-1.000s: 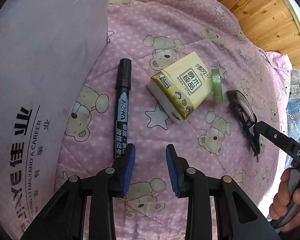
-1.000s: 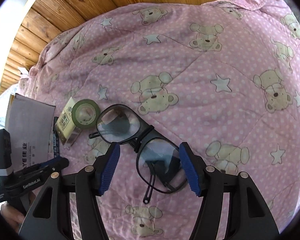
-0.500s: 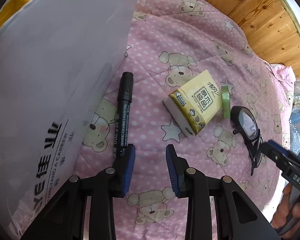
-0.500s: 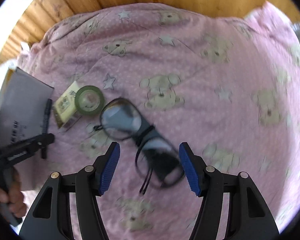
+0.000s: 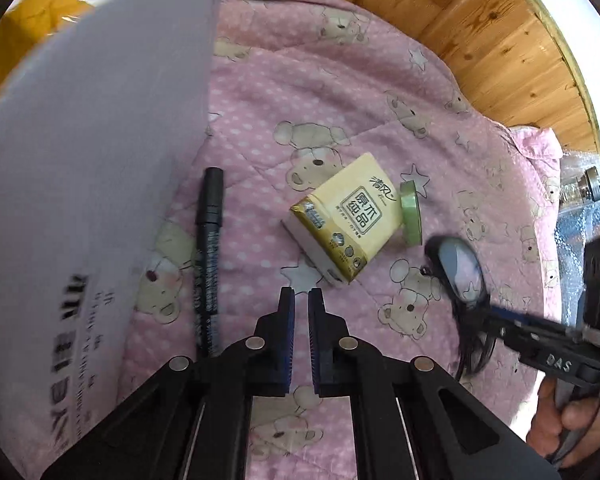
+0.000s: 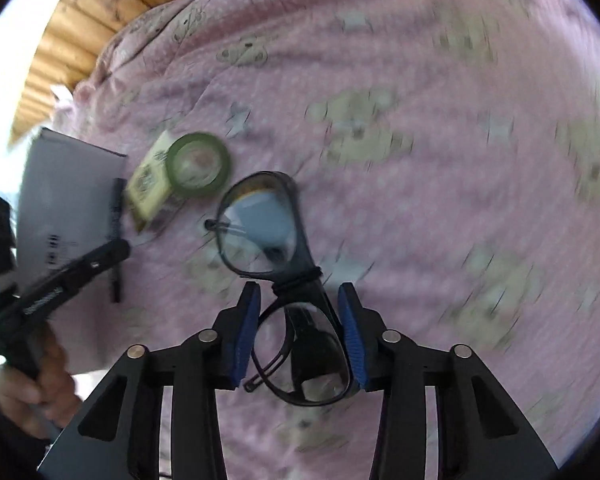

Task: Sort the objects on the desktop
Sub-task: 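Grasp the black glasses with the right tool while the left tool approaches the marker, then grasp the black marker with the left tool and lift it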

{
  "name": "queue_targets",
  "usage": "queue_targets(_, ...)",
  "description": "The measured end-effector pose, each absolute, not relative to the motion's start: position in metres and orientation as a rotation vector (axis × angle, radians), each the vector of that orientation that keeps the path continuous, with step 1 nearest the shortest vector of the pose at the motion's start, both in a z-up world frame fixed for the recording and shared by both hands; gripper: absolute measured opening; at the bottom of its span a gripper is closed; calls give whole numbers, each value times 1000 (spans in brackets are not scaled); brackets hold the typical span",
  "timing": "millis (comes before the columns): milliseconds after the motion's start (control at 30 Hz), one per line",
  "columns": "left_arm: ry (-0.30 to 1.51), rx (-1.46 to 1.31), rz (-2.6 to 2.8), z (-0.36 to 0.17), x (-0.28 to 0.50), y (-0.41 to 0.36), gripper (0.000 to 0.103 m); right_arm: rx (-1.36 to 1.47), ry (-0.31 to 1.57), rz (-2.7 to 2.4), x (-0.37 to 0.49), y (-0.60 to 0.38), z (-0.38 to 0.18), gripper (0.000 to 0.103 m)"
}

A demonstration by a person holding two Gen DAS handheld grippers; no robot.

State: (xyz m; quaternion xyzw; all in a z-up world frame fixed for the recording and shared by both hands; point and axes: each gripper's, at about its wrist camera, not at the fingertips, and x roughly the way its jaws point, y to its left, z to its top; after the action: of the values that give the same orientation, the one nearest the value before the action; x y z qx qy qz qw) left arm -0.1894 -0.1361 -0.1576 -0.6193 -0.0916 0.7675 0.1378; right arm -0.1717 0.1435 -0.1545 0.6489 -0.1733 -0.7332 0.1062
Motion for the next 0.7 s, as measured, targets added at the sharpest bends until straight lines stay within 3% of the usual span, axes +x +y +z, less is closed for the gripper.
queue_targets(67, -259, -1816, 2253, -156, -187, -140, 10, 1912, -536, -2149, -163, 140, -155, 42)
queue_targets(133, -241, -1843, 2281, -159, -187, -137, 30, 1909, -527, -2163, -160, 137, -156, 43)
queue_targets(167, -246, -1855, 2301, -162, -187, -140, 32, 1904, -517, -2182, -159, 136, -156, 50)
queue_targets(200, -240, -1876, 2312, -166, -186, -141, 34, 1903, -502, -2194, -160, 134, -157, 57)
queue_targets(400, -83, -1812, 2405, -178, -193, -118, 37, 1864, -378, -2229, -171, 112, -160, 64)
queue_targets(467, -92, -1790, 2403, -177, -192, -117, 37, 1856, -343, -2243, -170, 109, -158, 56)
queue_targets(500, -114, -1767, 2344, -175, -190, -115, 25, 1847, -378, -2228, -169, 110, -158, 43)
queue_targets(533, -145, -1754, 2287, -174, -189, -114, 12, 1848, -415, -2209, -169, 112, -158, 42)
queue_targets(600, -192, -1685, 2214, -156, -178, -113, 12, 1862, -418, -2243, -165, 115, -154, 38)
queue_targets(667, -152, -1673, 2262, -143, -171, -119, 19, 1869, -469, -2251, -162, 120, -154, 35)
queue_targets(700, -124, -1678, 2319, -138, -167, -124, 34, 1872, -488, -2247, -160, 121, -155, 35)
